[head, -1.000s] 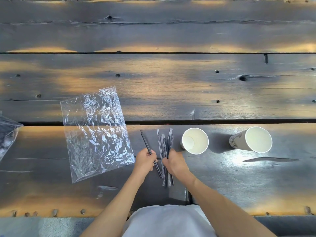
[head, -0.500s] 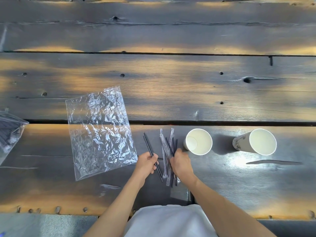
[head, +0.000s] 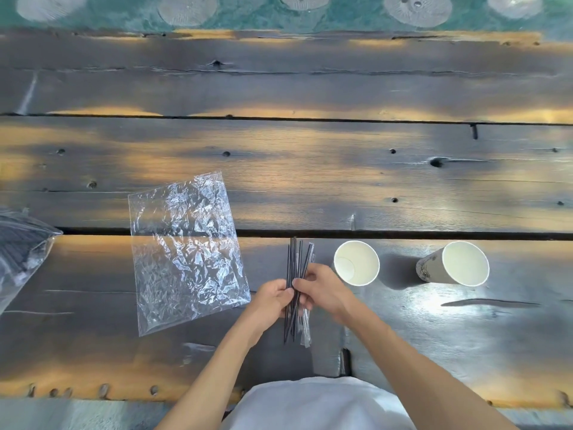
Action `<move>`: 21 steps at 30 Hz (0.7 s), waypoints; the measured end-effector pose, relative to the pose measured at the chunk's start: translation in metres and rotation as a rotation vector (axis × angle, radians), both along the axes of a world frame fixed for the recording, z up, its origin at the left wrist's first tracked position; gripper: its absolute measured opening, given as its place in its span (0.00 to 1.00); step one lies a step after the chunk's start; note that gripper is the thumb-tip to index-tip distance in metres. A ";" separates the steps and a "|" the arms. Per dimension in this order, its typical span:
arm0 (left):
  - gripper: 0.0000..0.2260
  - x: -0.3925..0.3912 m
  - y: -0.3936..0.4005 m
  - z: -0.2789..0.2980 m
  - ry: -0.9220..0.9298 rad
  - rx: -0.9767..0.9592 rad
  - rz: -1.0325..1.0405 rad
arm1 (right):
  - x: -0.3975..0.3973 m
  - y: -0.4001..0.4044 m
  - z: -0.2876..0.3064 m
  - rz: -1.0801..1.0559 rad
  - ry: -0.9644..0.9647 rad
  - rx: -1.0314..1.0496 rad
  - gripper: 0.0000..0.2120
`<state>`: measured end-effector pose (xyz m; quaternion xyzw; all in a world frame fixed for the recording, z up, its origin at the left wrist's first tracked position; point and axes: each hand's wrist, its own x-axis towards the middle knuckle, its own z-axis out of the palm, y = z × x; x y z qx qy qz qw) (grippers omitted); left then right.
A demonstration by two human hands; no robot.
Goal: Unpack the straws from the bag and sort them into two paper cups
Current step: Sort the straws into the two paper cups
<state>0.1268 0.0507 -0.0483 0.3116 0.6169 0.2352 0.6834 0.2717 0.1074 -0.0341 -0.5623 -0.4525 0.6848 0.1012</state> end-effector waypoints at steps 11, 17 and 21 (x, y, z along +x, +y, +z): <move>0.12 0.012 -0.019 0.045 -0.314 0.037 0.129 | 0.019 0.000 0.046 -0.071 0.270 -0.047 0.11; 0.18 0.017 -0.017 0.059 -0.311 0.050 0.186 | 0.026 0.011 0.072 -0.183 0.375 0.036 0.06; 0.14 0.026 -0.019 0.065 -0.444 -0.034 0.477 | 0.038 0.015 0.080 -0.342 0.467 0.095 0.03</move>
